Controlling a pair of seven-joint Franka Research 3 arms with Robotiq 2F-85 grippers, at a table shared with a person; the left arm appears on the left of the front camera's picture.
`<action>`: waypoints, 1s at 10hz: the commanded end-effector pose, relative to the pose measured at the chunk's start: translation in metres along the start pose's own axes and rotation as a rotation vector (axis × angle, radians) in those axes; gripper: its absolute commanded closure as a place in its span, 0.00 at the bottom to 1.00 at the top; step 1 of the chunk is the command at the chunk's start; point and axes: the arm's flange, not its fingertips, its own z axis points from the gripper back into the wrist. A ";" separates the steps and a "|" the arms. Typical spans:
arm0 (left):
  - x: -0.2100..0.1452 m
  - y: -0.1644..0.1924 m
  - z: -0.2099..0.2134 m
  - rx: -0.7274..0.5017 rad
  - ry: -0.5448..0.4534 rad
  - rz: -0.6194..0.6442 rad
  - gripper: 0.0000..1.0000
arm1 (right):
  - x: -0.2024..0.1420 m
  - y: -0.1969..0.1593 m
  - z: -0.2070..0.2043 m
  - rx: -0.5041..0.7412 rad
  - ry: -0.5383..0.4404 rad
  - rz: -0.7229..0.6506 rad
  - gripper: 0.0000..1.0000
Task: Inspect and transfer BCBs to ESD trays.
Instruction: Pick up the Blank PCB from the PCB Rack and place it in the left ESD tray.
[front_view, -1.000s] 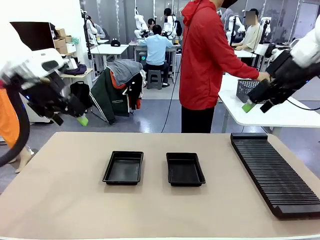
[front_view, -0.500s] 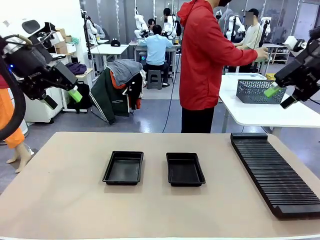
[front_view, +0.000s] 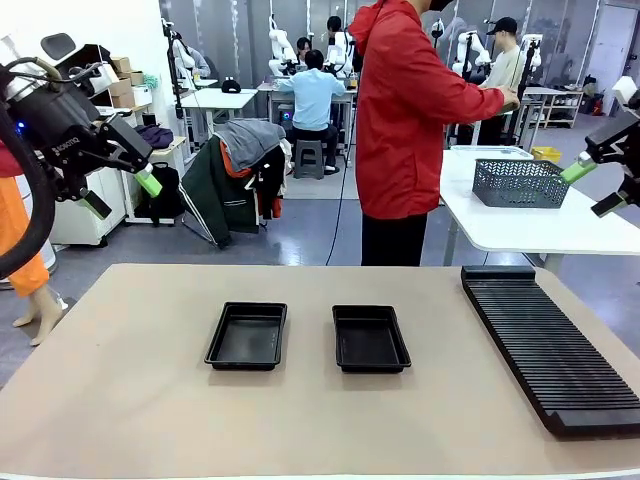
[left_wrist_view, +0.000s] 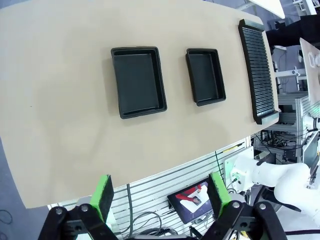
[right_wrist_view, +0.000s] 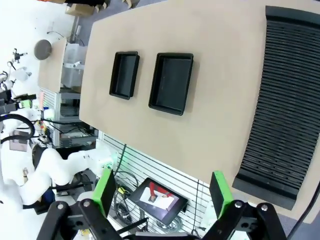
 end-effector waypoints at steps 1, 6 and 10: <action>-0.004 -0.005 0.004 -0.003 0.010 0.041 0.00 | 0.005 0.001 0.008 0.024 -0.003 -0.008 0.00; -0.022 -0.012 0.005 0.053 -0.021 0.100 0.00 | 0.008 -0.003 0.046 -0.003 -0.060 -0.029 0.00; -0.021 -0.018 0.021 0.128 -0.023 0.126 0.00 | 0.004 -0.005 0.070 -0.050 -0.081 -0.039 0.00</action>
